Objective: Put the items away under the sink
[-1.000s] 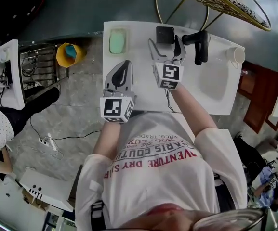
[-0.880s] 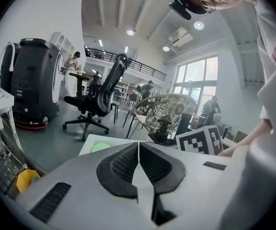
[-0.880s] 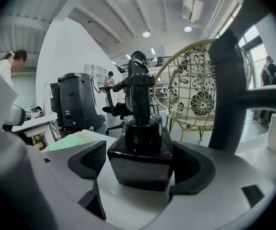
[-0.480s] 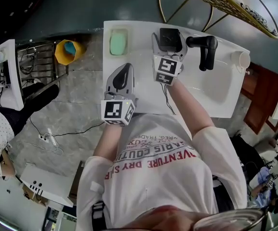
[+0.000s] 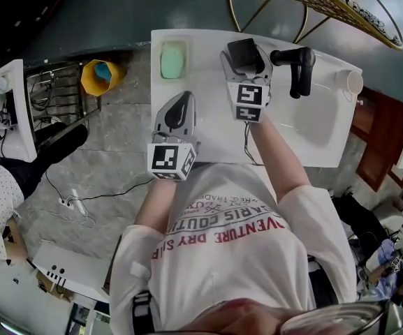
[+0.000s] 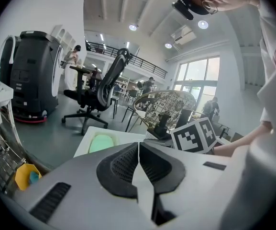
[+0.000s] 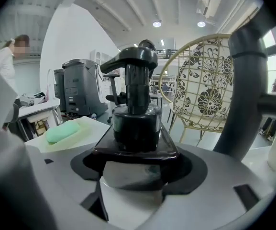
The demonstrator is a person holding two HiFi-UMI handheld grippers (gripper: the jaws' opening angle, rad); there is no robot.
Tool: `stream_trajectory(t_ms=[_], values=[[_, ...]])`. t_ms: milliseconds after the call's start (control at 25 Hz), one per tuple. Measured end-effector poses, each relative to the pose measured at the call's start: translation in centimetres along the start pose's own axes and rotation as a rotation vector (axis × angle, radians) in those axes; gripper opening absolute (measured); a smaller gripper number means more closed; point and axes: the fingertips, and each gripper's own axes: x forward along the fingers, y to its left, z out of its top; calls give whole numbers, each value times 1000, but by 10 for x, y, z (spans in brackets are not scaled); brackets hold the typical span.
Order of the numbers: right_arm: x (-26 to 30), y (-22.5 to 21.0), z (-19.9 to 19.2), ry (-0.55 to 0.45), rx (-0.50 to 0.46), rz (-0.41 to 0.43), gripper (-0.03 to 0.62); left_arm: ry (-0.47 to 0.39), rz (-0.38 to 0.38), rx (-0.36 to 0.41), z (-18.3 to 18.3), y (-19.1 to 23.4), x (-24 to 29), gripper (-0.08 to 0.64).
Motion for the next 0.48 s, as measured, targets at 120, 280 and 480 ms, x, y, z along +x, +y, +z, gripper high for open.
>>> stream_trajectory(t_ms=[120, 280, 480], values=[[-7, 1, -3, 5, 7, 31, 371, 7, -9, 9, -3, -1, -6, 28], [-25, 1, -5, -5, 19, 40, 370, 13, -24, 31, -6, -4, -18, 28], [-64, 13, 7, -46, 27, 65, 370, -11, -51, 58, 1, -15, -35, 28]])
